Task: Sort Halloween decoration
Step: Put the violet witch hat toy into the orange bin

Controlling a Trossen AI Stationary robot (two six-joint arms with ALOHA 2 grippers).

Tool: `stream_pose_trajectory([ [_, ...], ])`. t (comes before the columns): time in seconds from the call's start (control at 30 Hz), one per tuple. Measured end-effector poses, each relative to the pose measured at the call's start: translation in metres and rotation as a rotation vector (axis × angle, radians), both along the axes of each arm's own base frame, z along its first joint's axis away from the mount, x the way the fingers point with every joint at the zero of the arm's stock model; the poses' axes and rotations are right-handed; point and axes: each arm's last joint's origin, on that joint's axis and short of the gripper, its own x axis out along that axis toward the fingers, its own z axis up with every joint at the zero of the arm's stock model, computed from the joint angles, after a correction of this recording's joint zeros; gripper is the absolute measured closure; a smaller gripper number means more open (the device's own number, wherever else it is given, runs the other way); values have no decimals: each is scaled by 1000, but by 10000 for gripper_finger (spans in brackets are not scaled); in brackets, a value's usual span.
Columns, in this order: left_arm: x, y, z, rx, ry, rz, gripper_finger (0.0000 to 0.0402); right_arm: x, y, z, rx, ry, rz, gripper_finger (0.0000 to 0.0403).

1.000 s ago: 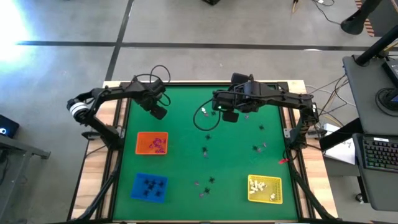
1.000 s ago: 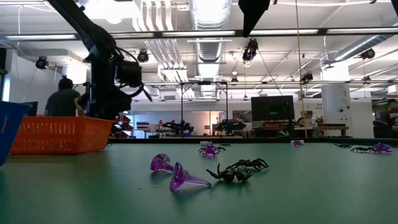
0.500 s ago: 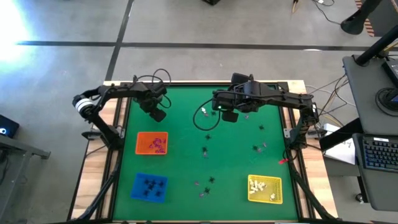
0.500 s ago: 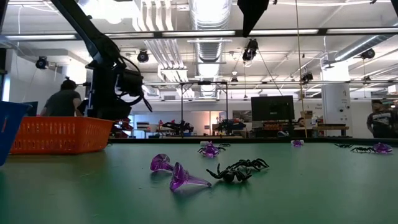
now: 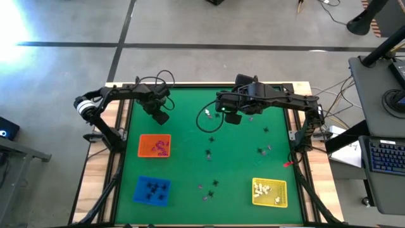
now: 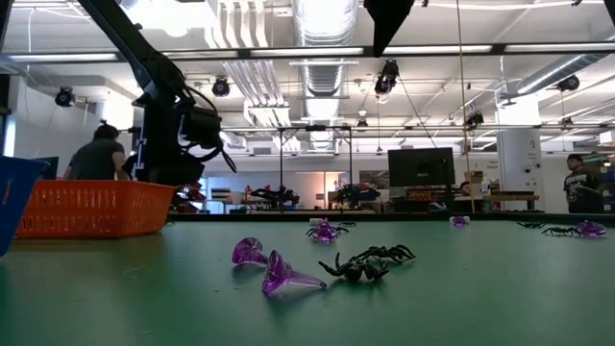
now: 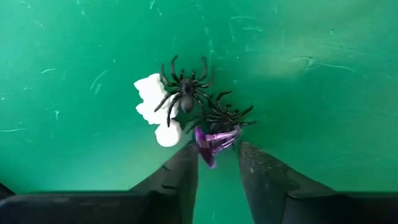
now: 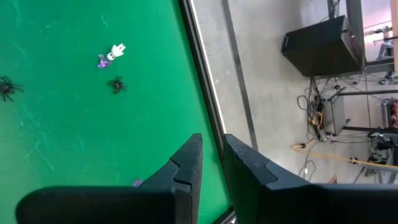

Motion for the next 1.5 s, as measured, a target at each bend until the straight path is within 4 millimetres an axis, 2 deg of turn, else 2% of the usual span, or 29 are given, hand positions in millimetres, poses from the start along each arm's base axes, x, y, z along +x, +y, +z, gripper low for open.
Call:
stream_pose_trajectory([
  [0.33,0,0,0,4,-1,0,396,0,0,0,0,-1,1,346],
  [0.6,-6,-4,4,-12,41,-1,400,0,0,0,-1,-1,2,346],
  [0.77,-12,-11,20,-11,25,-4,401,0,0,0,-4,8,12,346],
  [1.0,-20,-22,49,0,-104,-11,401,0,-1,0,-7,14,20,346],
  [1.13,-27,-35,65,-68,-200,-29,402,0,-4,0,-7,13,11,346],
  [1.3,-33,-63,85,-218,-340,-102,402,-1,-12,0,-8,12,-15,346],
  [1.5,-31,-100,99,-296,-361,-208,401,-2,-16,0,-7,12,-28,346],
])
